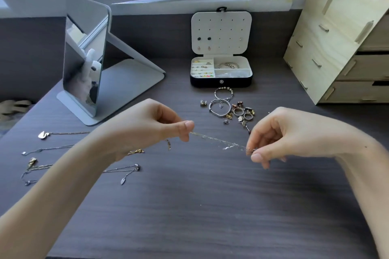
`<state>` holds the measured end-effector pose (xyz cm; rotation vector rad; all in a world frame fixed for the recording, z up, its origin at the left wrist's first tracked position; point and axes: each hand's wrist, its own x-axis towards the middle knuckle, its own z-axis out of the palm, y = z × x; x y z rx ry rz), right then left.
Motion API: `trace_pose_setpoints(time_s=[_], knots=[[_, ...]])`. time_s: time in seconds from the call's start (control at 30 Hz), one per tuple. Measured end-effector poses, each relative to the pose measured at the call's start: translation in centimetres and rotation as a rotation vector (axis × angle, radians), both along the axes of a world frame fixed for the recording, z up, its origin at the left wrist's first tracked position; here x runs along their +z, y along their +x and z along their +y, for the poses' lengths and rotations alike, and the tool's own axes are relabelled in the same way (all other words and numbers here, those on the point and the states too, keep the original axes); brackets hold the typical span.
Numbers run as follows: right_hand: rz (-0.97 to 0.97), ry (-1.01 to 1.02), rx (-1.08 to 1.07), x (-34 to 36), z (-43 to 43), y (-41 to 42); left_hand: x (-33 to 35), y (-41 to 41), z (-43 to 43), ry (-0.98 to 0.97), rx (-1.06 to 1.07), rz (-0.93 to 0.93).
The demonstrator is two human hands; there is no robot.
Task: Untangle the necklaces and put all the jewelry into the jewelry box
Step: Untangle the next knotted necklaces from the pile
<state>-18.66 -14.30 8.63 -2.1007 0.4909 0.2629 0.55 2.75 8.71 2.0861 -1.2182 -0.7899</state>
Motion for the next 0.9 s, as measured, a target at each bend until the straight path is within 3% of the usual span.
trace_pose_setpoints(time_s=[0.5,0.7,0.9], knots=[[0.118,-0.182,-0.083,-1.5,2.6,-1.2,-2.6,1.2,-4.6,0.332,-0.074,-0.550],[0.171,-0.193,-0.137,-1.5,2.8,-2.3,-3.7,1.6,-5.0,0.289,-0.032,-0.572],[0.174,-0.247,-0.180,-2.0,2.5,-3.1,-3.5,1.7,-4.9,0.208,0.017,-0.454]])
